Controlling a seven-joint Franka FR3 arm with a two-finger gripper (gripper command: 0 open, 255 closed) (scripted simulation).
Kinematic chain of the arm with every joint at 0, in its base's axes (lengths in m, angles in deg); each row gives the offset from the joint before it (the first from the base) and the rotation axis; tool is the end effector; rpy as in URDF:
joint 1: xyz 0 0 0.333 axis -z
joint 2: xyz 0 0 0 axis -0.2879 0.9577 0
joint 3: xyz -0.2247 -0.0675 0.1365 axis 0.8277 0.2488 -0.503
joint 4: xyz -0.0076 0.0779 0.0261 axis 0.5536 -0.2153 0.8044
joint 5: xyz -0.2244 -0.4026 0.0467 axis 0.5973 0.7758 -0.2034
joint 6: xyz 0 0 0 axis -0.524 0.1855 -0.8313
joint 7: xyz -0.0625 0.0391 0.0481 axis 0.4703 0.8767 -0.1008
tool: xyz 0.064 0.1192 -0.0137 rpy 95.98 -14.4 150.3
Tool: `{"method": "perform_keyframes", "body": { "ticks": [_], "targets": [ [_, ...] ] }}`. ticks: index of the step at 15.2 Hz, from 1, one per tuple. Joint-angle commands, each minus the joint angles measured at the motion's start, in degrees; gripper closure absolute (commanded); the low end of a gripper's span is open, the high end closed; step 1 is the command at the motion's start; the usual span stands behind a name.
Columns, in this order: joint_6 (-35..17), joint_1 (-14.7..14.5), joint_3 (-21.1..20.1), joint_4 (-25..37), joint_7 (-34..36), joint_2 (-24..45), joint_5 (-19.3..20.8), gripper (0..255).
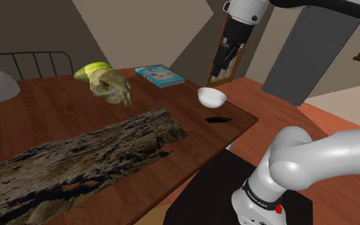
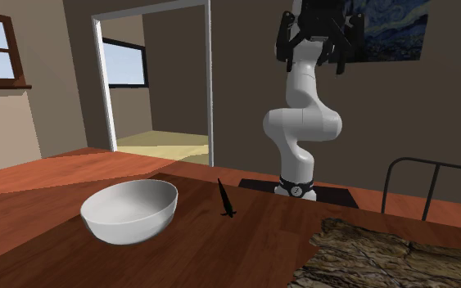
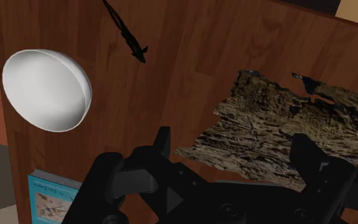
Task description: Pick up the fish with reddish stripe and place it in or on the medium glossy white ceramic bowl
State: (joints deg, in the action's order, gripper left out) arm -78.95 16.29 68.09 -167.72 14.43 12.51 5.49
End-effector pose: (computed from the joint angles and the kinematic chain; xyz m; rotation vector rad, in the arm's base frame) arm 0.4026 0.0007 0.5949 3.0766 0.1353 0.1959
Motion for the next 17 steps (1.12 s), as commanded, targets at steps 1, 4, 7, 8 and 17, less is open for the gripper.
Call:
{"method": "perform_keyframes", "body": {
  "ticks": [1,4,7,8,17],
  "targets": [
    [0.0,0.0,0.0,0.0,0.0,0.0,0.0,0],
    [-3.91,-0.44,3.09,-6.64,-5.1,-3.13,1.85,0],
    [-7.88,-0.61,6.52,-12.6,-10.23,-5.58,4.09,0],
    [-9.24,-0.6,7.74,-14.44,-11.96,-6.23,4.93,0],
    [-23.07,0.81,20.91,-27.17,-28.14,-6.74,14.07,0]
  ]
}}
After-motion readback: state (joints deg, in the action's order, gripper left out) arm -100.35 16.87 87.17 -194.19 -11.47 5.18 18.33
